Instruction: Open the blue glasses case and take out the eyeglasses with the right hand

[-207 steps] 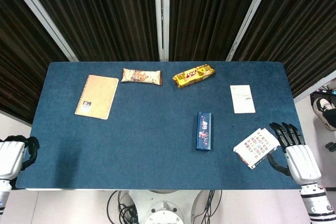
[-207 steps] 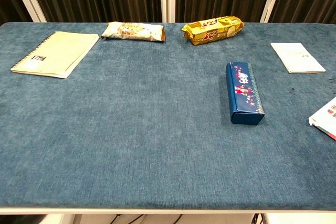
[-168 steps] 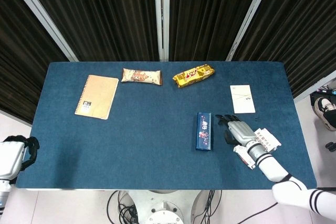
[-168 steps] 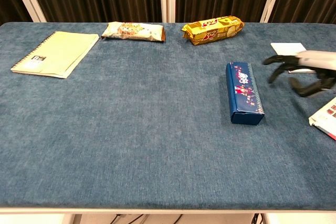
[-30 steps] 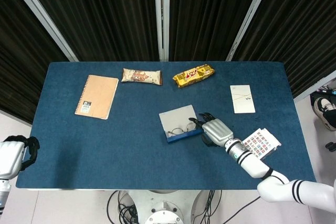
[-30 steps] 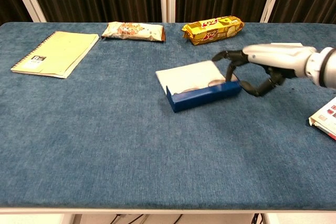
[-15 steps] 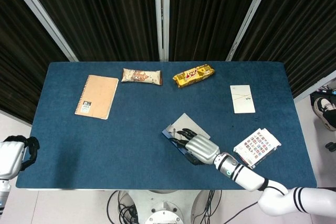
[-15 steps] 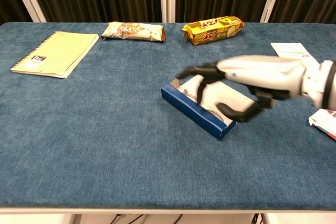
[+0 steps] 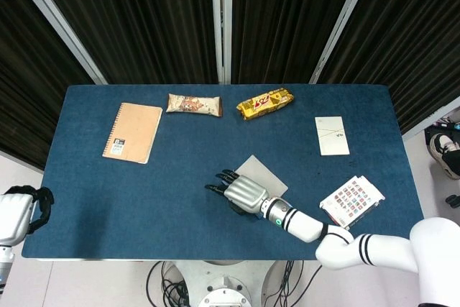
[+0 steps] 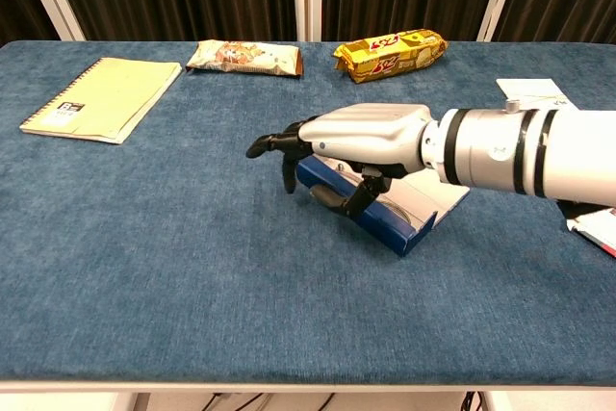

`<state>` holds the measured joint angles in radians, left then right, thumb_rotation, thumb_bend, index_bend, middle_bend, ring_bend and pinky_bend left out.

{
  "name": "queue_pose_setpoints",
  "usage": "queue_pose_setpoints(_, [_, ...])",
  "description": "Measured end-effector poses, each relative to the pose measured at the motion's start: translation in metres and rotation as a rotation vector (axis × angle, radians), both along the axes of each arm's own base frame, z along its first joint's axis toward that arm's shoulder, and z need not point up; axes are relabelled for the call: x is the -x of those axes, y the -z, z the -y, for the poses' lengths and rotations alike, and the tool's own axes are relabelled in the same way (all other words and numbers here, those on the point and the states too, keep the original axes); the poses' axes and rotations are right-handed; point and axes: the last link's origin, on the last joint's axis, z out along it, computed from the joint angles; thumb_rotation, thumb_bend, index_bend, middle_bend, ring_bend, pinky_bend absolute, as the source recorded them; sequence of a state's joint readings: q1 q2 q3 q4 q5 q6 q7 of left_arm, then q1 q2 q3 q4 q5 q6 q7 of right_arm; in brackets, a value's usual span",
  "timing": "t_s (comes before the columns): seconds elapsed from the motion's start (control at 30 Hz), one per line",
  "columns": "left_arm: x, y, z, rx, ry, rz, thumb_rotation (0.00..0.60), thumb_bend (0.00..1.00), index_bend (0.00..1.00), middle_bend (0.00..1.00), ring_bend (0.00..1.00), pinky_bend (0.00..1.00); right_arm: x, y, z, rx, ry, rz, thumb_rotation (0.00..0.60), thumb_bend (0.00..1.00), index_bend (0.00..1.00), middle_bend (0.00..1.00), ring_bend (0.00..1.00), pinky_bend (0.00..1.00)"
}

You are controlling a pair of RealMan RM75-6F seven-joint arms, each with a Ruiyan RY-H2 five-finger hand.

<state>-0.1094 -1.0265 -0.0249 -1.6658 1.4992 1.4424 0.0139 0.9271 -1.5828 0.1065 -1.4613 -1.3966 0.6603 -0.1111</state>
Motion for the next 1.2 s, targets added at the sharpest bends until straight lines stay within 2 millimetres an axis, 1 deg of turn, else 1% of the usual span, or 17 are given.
queue_pose_setpoints(0.13, [0.0, 0.0, 0.0, 0.001, 0.0, 0.001, 0.6, 0.58, 0.66, 0.65, 0.46, 0.41, 0.006, -0.001, 0.013, 0.038, 0.024, -0.038, 0.6, 0.64, 0.03, 0.32, 0.0, 0.0])
queue_pose_setpoints(0.23, [0.0, 0.0, 0.0, 0.001, 0.0, 0.001, 0.6, 0.58, 0.66, 0.65, 0.45, 0.41, 0.012, -0.005, 0.023, 0.07, 0.052, -0.065, 0.6, 0.64, 0.03, 0.33, 0.0, 0.0])
queue_pose_setpoints(0.43, [0.0, 0.0, 0.0, 0.002, 0.0, 0.001, 0.6, 0.58, 0.66, 0.65, 0.46, 0.41, 0.033, -0.022, 0.044, 0.135, 0.133, -0.109, 0.6, 0.64, 0.04, 0.34, 0.0, 0.0])
queue_pose_setpoints(0.57, [0.0, 0.0, 0.0, 0.002, 0.0, 0.002, 0.6, 0.58, 0.66, 0.65, 0.46, 0.41, 0.054, -0.04, 0.052, 0.178, 0.196, -0.134, 0.6, 0.64, 0.04, 0.34, 0.0, 0.0])
queue_pose_setpoints(0.6, [0.0, 0.0, 0.0, 0.002, 0.0, 0.002, 0.6, 0.58, 0.66, 0.65, 0.46, 0.41, 0.058, -0.043, 0.052, 0.185, 0.207, -0.136, 0.6, 0.62, 0.04, 0.33, 0.0, 0.0])
queue_pose_setpoints(0.67, [0.0, 0.0, 0.0, 0.002, 0.0, 0.001, 0.6, 0.58, 0.66, 0.65, 0.46, 0.41, 0.064, -0.049, 0.052, 0.2, 0.226, -0.132, 0.6, 0.49, 0.04, 0.27, 0.0, 0.0])
queue_pose_setpoints(0.7, [-0.001, 0.0, 0.0, 0.002, 0.0, 0.001, 0.6, 0.58, 0.66, 0.65, 0.46, 0.41, 0.066, -0.051, 0.051, 0.205, 0.231, -0.126, 0.6, 0.4, 0.04, 0.23, 0.0, 0.0])
queue_pose_setpoints(0.77, [-0.001, 0.0, 0.0, 0.002, 0.0, 0.0, 0.6, 0.58, 0.66, 0.65, 0.46, 0.41, 0.068, -0.054, 0.048, 0.212, 0.232, -0.111, 0.6, 0.3, 0.04, 0.19, 0.0, 0.0])
queue_pose_setpoints(0.8, [-0.001, 0.0, 0.0, 0.002, 0.0, -0.001, 0.6, 0.58, 0.66, 0.65, 0.46, 0.41, 0.069, -0.055, 0.046, 0.211, 0.23, -0.106, 0.6, 0.28, 0.04, 0.19, 0.0, 0.0])
queue_pose_setpoints(0.93, [-0.001, 0.0, 0.0, 0.001, -0.001, -0.002, 0.6, 0.58, 0.66, 0.65, 0.46, 0.41, 0.069, -0.054, 0.04, 0.194, 0.214, -0.093, 0.6, 0.27, 0.04, 0.19, 0.0, 0.0])
queue_pose_setpoints(1.03, [-0.001, 0.0, 0.0, 0.001, -0.001, -0.001, 0.6, 0.58, 0.66, 0.65, 0.46, 0.41, 0.069, -0.048, 0.038, 0.177, 0.212, -0.09, 0.6, 0.27, 0.04, 0.19, 0.0, 0.0])
queue_pose_setpoints(1.2, [0.0, 0.0, 0.0, 0.001, 0.0, 0.0, 0.6, 0.58, 0.66, 0.65, 0.46, 0.41, 0.058, -0.036, 0.038, 0.15, 0.212, -0.065, 0.6, 0.3, 0.04, 0.2, 0.0, 0.0])
